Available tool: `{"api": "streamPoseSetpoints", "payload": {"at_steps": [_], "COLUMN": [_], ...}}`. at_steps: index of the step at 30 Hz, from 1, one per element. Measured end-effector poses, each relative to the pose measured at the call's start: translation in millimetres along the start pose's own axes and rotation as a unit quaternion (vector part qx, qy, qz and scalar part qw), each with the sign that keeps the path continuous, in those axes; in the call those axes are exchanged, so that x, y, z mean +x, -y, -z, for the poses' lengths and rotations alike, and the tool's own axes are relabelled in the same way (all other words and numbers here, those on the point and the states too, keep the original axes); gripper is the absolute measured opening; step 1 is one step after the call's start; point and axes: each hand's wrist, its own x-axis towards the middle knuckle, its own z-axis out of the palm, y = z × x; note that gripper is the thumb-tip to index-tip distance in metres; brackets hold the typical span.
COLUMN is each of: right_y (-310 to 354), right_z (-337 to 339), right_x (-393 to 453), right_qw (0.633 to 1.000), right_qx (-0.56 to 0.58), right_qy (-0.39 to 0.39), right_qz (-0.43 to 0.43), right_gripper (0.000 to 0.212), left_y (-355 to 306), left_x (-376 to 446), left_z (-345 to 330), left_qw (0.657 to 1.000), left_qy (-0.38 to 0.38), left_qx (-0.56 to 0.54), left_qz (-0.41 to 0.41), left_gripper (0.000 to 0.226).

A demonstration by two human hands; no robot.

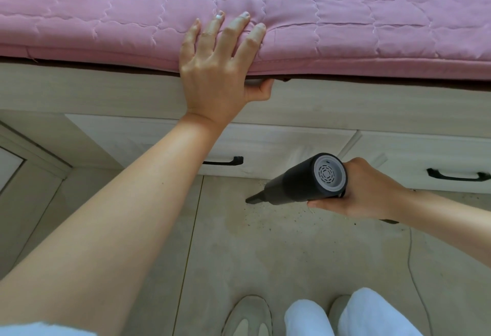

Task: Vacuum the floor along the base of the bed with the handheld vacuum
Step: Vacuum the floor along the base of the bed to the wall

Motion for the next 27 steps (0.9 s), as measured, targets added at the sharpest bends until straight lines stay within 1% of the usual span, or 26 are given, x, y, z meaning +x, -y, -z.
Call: {"api": "streamPoseSetpoints", "payload": {"at_steps": [4, 13, 19, 27], "right_y": [-2.2, 3.6, 4.9, 7.0], "right_z": [-3.0, 3.4, 2.8, 4.6], "right_x": [4.1, -2.7, 0.1, -2.8], "right_qw": [1.0, 0.999, 0.999, 0.997], "right_qx": [-0.027, 0.014, 0.023, 0.05], "right_qy": [-0.015, 0.017, 0.003, 0.05], "right_qz": [-0.005, 0.036, 0.027, 0.036], "right_gripper": [0.029, 0.034, 0.029, 0.034], "left_y": [0.0, 0.4, -0.7, -1.7], "left_x": [-0.7, -1.1, -1.3, -1.2], "left_z": [-0.5, 0.4, 1.3, 1.8], "left_qw": [1.0, 1.0, 1.0, 1.0], "left_qy": [-0.001, 0.003, 0.006, 0.007], "left_qx": [0.0, 0.003, 0.004, 0.0], "left_qz": [0.001, 0.0, 0.005, 0.009], "left_gripper": [0.065, 0.067, 0.067, 0.065]}}
